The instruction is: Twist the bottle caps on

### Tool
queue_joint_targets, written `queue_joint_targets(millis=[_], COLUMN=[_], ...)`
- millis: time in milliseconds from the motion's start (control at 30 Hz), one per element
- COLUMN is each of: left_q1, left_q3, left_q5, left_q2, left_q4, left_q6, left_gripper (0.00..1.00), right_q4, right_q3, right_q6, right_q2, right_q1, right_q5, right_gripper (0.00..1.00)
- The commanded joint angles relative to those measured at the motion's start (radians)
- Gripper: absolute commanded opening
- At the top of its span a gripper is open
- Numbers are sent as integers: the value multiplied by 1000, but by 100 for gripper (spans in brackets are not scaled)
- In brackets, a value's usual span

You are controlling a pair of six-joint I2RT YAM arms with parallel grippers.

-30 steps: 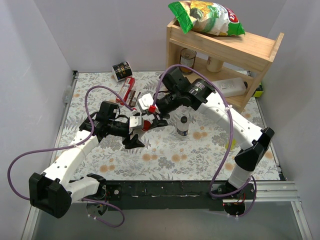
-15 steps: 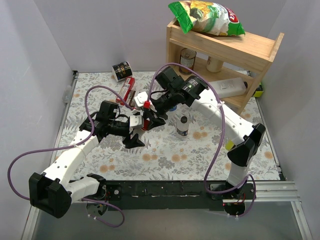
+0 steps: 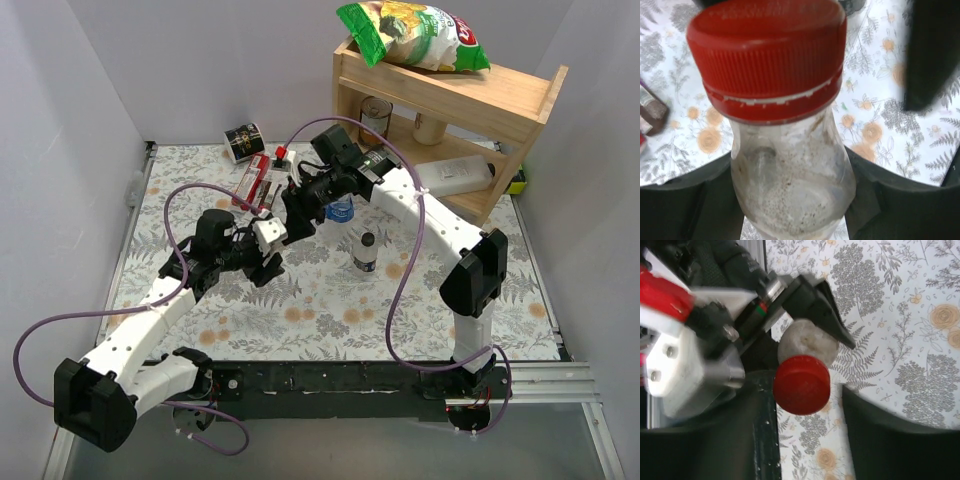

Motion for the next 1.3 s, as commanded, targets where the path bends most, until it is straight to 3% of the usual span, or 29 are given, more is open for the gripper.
queue_joint_targets(millis=[0, 100, 233, 367, 467, 733, 900, 1000, 1133, 1267], left_q1=[3, 5, 16, 19, 19, 17, 19, 17, 17, 19], left_q3=[17, 6, 42, 90, 113, 113, 116, 119, 124, 133], left_q5=[-96, -70, 69, 344, 441, 467, 469, 469, 464, 462], left_q2=[-12, -16, 4, 38, 61, 52, 52, 53, 64, 67], left_q4=[136, 106, 12, -105, -128, -121, -133, -135, -136, -131], left_q6=[-50, -54, 1, 88, 70, 42, 59, 73, 82, 88], left_gripper=[0, 0, 0, 0, 0, 0, 0, 0, 0, 0], right_q4=[-33, -72, -111, 59, 90, 19, -34, -115, -211, -237], right_q3=[77, 64, -14, -146, -166, -97, -82, -23, 50, 50], right_q6=[19, -51, -278, -345, -419, -538, -628, -667, -676, -649], right_q2=[-16, -73, -160, -268, -271, -214, -205, -173, -121, -95], right_q1=[-18, -60, -93, -87, -66, 31, 43, 43, 43, 45], right_q5=[-131, -143, -122, -70, -73, -53, -70, -82, -120, -137], right_gripper=[90, 91, 92, 92, 93, 93, 85, 75, 55, 43])
